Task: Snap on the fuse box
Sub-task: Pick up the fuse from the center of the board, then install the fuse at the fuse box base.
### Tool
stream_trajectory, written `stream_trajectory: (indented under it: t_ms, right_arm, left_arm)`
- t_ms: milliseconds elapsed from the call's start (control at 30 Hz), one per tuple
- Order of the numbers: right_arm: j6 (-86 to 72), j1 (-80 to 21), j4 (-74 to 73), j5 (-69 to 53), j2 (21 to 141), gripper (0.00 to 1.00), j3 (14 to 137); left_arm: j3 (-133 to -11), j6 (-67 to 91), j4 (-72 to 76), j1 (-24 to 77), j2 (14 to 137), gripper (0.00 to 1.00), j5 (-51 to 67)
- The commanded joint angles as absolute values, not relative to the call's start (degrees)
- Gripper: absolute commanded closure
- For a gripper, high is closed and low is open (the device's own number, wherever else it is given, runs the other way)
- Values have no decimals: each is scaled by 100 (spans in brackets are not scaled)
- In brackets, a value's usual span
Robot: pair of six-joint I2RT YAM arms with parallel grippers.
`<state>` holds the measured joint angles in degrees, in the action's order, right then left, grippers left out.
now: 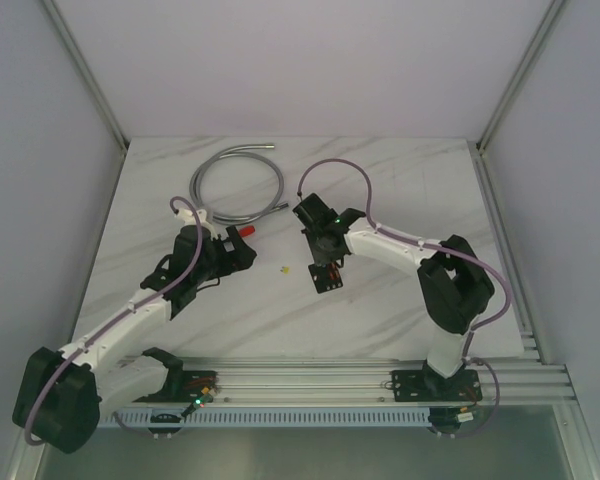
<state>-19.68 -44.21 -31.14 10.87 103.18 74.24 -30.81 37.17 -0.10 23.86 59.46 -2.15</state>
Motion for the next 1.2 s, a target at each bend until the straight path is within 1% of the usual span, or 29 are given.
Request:
stream_trajectory:
  t_ms: [0, 533, 767, 1167]
  right_arm:
    - [-1822, -4437, -3289, 1087, 10546, 100, 7704]
    - [-1774, -4530, -3468, 1103, 10897, 100, 7885]
    - [-1744, -4703, -3791, 1413, 11191, 100, 8074]
    - [-1709, -4763, -4098, 1720, 11101, 100, 8219]
  left_arm:
    - [-3274, 3612, -66, 2337, 6015, 0, -133]
    - [-3305, 3647, -62, 2302, 6090, 0, -37]
    - [-3296, 3668, -70, 2303, 6076, 0, -9]
    - [-3305, 3695, -71, 2303, 6058, 0, -1]
